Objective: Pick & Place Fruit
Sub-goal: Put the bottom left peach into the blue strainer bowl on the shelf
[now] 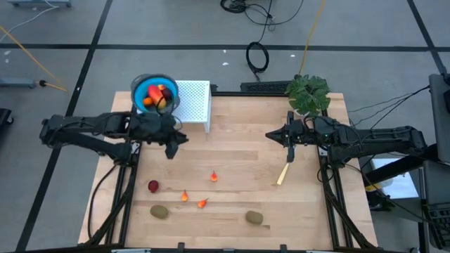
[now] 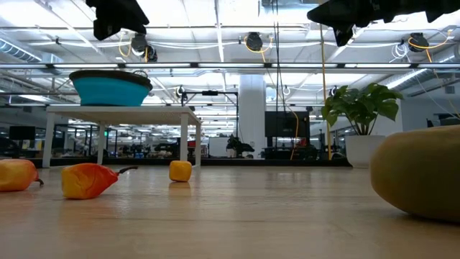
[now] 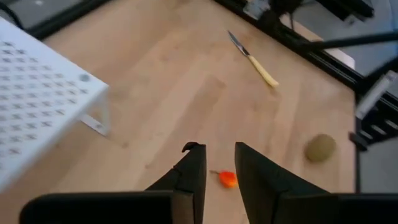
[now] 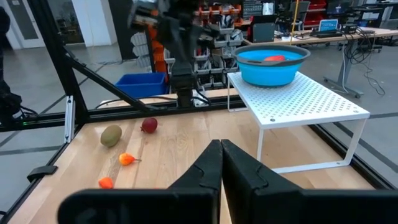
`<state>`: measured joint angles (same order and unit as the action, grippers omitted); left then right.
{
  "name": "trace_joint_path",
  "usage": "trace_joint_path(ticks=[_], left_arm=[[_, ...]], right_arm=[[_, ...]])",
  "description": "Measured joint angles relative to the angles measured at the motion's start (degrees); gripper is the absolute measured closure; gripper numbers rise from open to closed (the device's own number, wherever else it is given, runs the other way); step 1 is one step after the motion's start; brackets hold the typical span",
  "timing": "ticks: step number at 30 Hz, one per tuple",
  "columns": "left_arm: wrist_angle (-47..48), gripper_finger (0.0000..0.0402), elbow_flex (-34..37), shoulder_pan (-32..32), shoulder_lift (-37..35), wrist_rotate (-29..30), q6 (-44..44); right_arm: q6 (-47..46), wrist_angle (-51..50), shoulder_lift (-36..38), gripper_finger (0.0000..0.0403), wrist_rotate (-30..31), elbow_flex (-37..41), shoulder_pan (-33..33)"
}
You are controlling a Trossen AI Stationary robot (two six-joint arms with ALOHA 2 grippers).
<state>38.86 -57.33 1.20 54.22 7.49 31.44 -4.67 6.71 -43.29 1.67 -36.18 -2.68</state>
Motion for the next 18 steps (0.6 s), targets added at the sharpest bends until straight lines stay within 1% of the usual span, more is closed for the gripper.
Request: trace_joint_path(ticks=[5,10,13,18], left_arm=[[-0.02,0.0344,-0.05,4.65,1.20,0.59,0.59],[0.30,0.0376,-0.12,8.13,2.68,0.52,0.89],[0.44,0.0396,-0.03,10.01,3.78,0.16,3.04],[1.32,0.0393,-0.07,12.72,6.28,0.84,9.71]], right_arm=[[-0.09,-2.24,0.00,0.0403,-0.22,-0.04,-0.02],[-0.52,-2.52,0.47,0.0403,-0.26,-0.04,0.01],[-0.22,-3.30,1.66,0.0403,-0.26,-0.07,-0.02],[0.31,-6.85,4.95,0.0403,-0.44,-0.06,0.01]])
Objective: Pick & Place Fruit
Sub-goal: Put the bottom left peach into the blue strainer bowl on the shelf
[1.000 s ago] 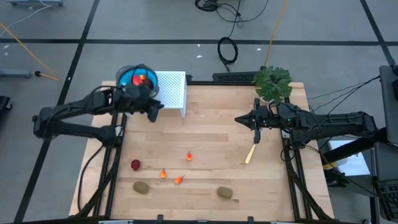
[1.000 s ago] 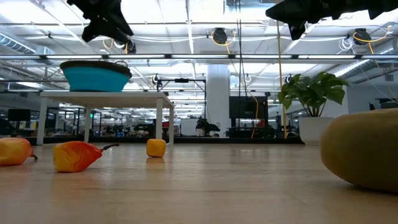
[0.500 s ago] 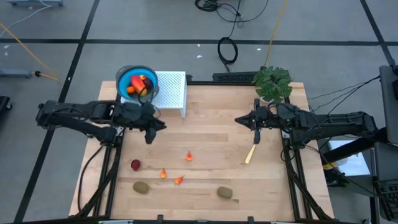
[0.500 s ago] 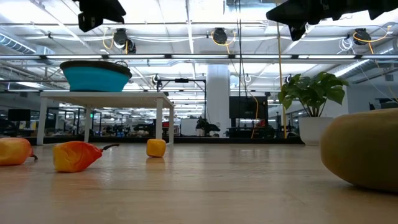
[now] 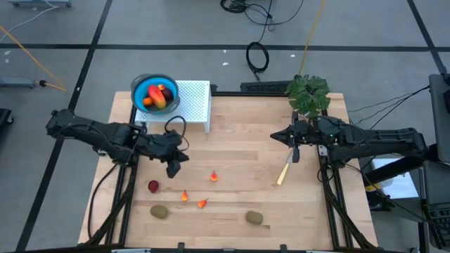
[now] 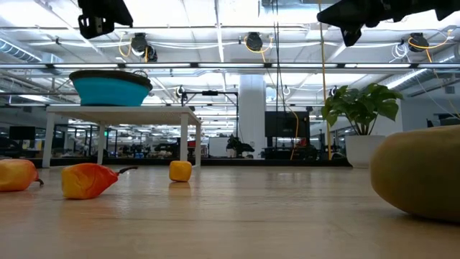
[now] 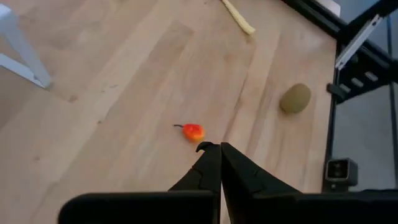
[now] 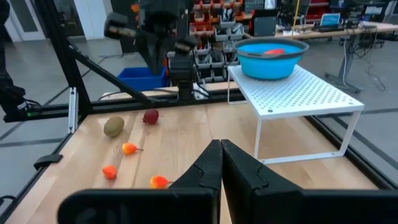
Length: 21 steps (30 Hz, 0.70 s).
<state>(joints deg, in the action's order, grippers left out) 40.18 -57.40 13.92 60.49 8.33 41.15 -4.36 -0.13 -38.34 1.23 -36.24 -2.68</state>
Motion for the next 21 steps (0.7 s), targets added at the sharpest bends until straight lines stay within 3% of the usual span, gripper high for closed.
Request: trace_joint_path(ticks=[21], left_arm=[[0.27,0.0400,-0.03,9.39,13.90,2.74,46.86]], right_arm=[[0.56,-0.18,20.72,0.0403,-7.54,13.04,0.00]])
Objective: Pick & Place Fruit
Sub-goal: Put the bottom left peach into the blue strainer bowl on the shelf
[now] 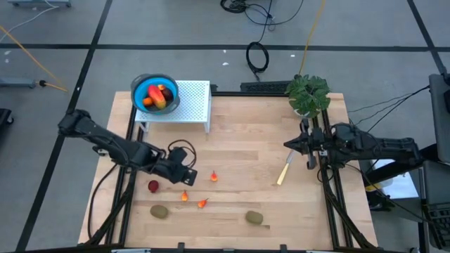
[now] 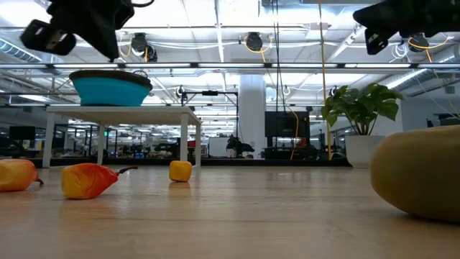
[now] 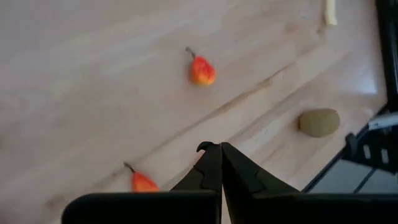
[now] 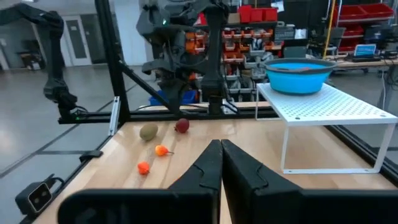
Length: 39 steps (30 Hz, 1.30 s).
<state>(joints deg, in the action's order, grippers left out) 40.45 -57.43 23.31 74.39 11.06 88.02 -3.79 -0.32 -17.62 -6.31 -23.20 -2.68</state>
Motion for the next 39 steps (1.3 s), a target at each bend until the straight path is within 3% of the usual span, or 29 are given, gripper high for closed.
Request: trace_joint_path(ticks=[10,19,29,39], left_arm=[[0.57,0.0397,0.00,4.86,6.11,-0.58,20.49],[3.02,0.0388,0.00,7.62,12.29,-8.48,34.04],[2.64,0.0350,0.00,9.43,15.41,-9.28,38.29],[2.70,0.0253,0.01,10.21,15.88,-5.31,38.34]], right_arm=[[0.04,0.13,4.81,0.0403,-1.60,2.17,0.00],[0.18,0.28,5.89,0.0403,-4.80,2.17,0.00],[-0.02,0.24,5.92,0.0403,-9.20,2.17,0.00],[-0.02,0.24,5.92,0.0403,-9.29,2.17,0.00]])
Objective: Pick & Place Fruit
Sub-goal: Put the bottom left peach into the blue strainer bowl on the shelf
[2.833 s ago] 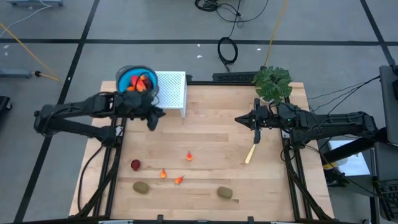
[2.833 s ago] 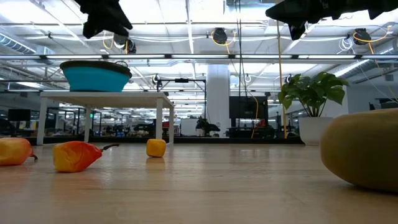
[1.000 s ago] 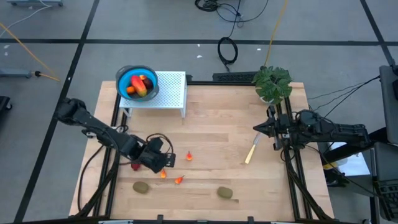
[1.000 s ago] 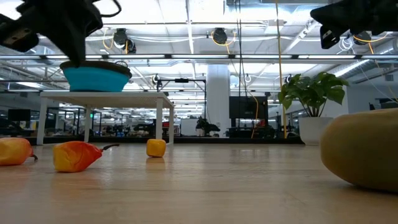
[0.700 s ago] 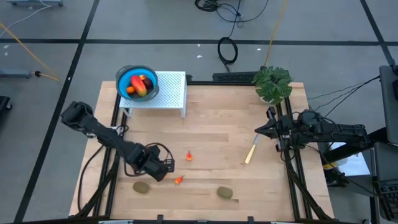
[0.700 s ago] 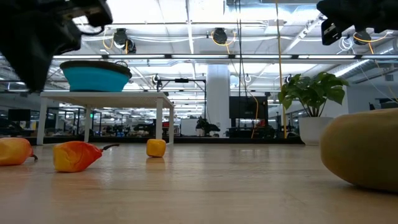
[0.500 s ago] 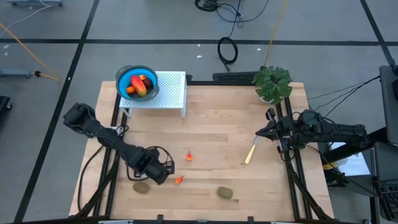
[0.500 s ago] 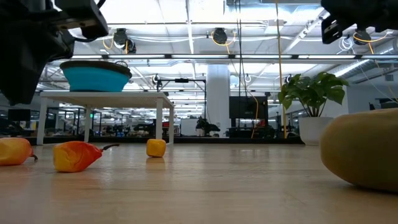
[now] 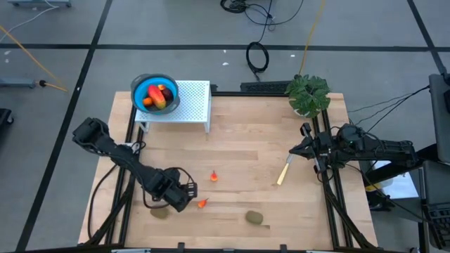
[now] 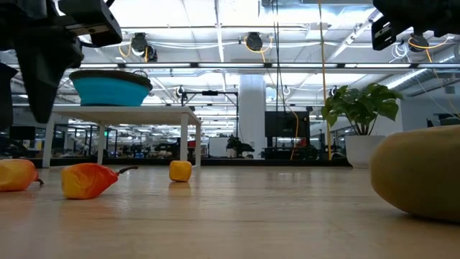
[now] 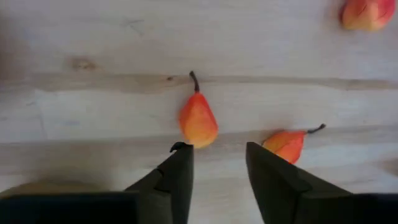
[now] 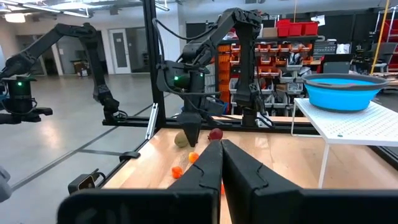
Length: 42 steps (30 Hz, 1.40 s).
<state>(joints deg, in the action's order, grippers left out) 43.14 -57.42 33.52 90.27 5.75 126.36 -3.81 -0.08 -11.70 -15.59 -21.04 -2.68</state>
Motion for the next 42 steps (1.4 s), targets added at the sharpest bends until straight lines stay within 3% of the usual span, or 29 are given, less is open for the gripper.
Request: trace_joint_path(ticks=[11,32,42], left_arm=[[-3.15,0.0190,0.04,-0.11,5.37,-1.61,0.18],[-2.54,0.0188,0.01,-0.11,8.02,-0.21,-0.23],[-2.78,0.0188,0.04,-0.68,9.97,-4.23,2.01]], right_arm=[[-0.02,0.24,-0.02,0.0403,-2.70,0.00,0.02],[-0.02,0.28,-0.02,0.0403,-2.73,0.00,0.02],[-0.02,0.27,-0.04,0.0403,-2.69,0.00,0.02]])
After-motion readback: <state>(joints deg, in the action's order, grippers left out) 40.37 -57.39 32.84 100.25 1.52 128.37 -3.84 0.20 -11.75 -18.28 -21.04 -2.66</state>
